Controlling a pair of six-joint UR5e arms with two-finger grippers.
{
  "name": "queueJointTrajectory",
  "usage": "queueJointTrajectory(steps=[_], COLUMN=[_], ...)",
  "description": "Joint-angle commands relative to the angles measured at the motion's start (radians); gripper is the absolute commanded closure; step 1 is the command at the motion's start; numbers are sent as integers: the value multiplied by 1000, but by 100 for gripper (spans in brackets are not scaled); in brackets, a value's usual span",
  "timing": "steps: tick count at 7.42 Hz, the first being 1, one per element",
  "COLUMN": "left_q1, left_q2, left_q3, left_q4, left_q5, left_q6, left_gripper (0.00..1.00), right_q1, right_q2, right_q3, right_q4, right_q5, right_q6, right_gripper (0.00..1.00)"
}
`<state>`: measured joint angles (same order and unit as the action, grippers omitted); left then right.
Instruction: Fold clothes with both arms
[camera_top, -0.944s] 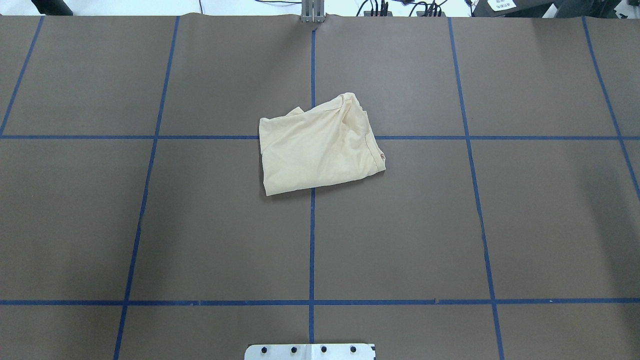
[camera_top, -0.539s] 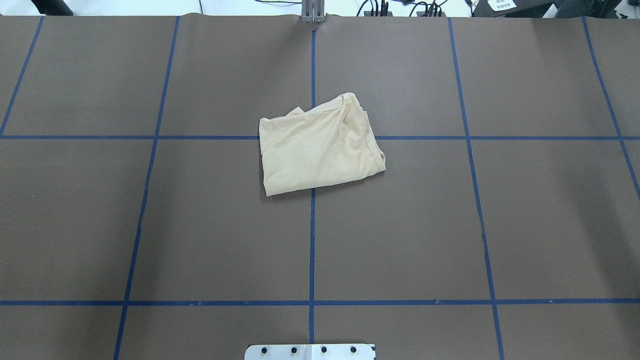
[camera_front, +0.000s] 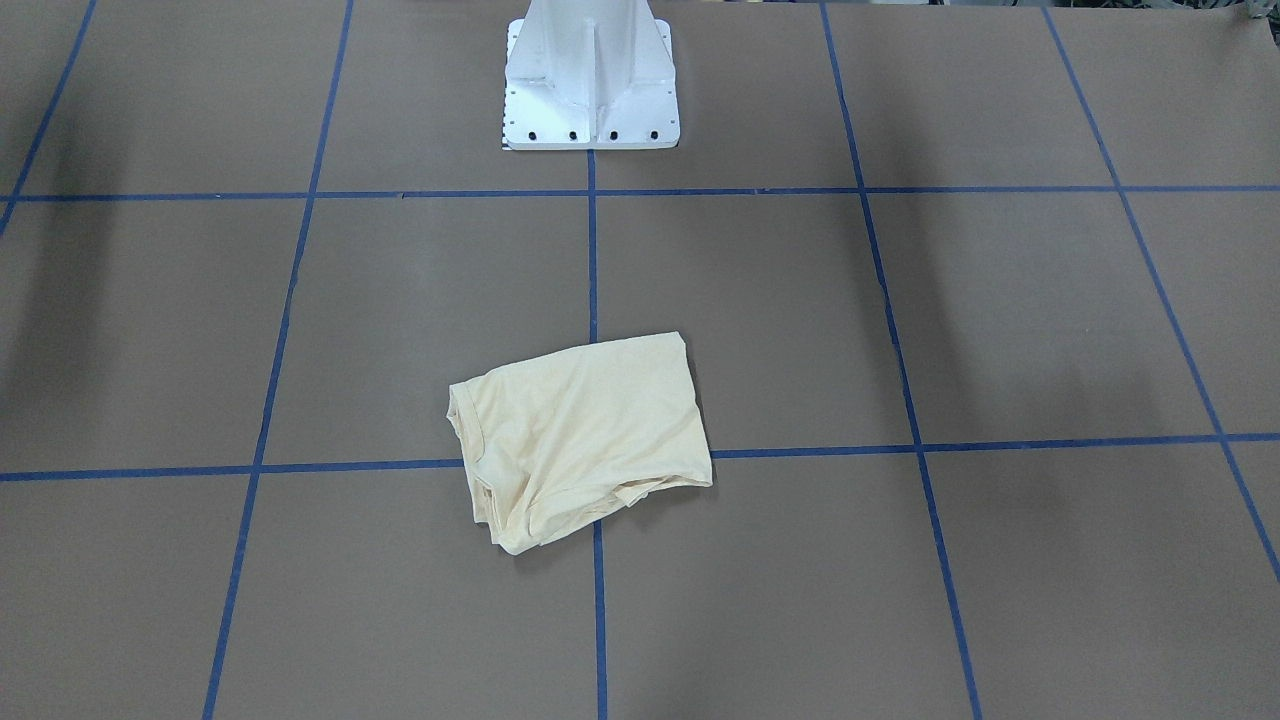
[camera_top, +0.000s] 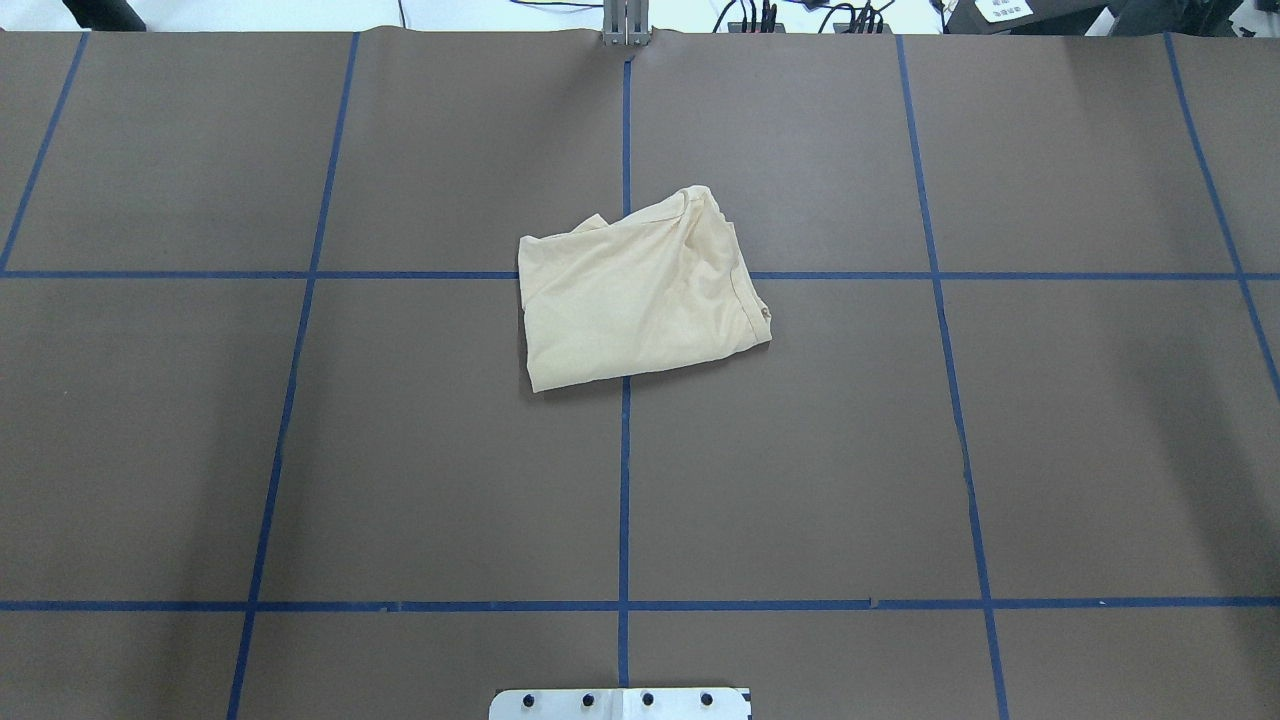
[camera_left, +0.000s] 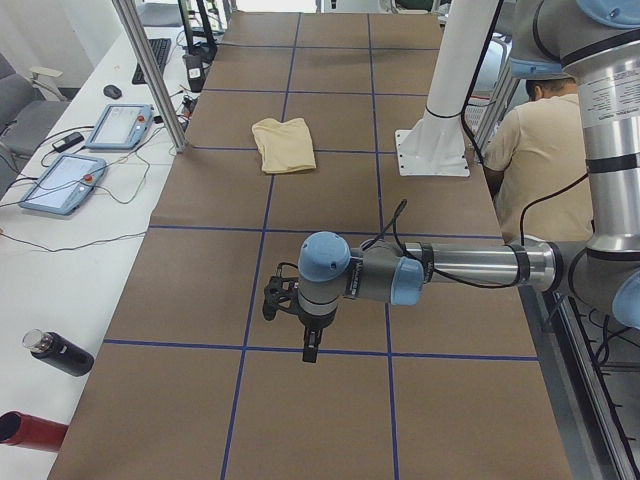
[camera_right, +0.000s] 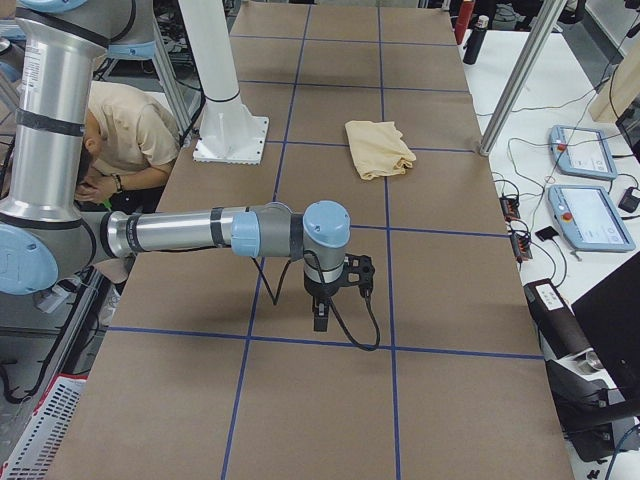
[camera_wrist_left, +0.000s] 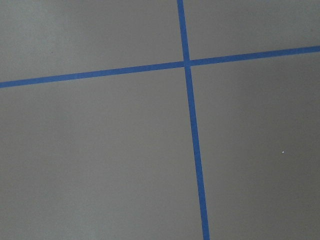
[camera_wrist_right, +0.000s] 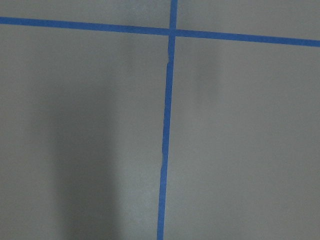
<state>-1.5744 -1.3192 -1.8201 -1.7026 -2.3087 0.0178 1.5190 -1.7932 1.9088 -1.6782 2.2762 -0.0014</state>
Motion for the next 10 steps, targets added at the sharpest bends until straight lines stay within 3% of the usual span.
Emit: queueJointTrajectory(steps=[1,10], left_q1=[5,4], left_q2=[-3,-9], left_q3=[10,12], left_q4=[-11,-40], left_q5=[-1,0], left_q6=[2,1], left_gripper=[0,0], right_q1=[0,0], right_q2=[0,0], right_q3=[-1,-2], right_q4=[0,0], right_q5=[0,-1], right_q6=[0,0], right_gripper=[0,0])
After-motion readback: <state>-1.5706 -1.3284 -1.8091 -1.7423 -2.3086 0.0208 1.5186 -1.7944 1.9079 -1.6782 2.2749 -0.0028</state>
